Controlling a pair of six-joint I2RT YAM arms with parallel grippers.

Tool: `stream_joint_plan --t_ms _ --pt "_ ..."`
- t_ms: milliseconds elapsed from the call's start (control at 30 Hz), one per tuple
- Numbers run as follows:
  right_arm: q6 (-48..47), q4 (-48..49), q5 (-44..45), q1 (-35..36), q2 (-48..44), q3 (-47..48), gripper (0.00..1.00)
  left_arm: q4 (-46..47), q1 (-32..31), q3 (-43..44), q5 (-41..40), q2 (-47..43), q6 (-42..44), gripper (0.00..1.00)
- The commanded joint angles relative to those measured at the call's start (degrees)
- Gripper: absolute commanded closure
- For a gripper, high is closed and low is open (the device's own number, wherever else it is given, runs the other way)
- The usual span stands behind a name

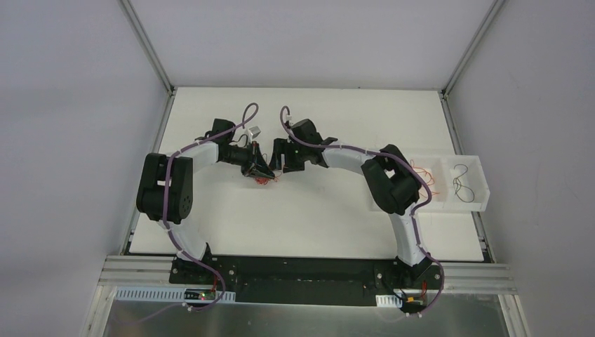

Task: Untangle the cables

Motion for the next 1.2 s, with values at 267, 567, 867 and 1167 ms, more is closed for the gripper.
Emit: stream_joint_plan --t_ms 267,567,867,1167 --pt "10.41 19.45 -4.51 0.44 -1.55 -6.47 0.33 3.69 -0.59 0.71 8.83 -4.91 -3.83 1.0" --pt "8.38 15.75 -0.06 0.22 -3.35 -6.16 0.55 3.74 -6.92 4.34 11.14 -16.81 -6.56 1.0" --pt "3.65 9.12 1.4 -5.8 -9.59 -11.81 1.0 2.84 -6.91 11.48 9.78 -27.11 -8.26 1.0" --pt "-3.76 1.12 3.9 -13.17 -13.1 -14.48 1.0 0.79 -4.53 21.36 6.96 -35.03 -8.87 1.0"
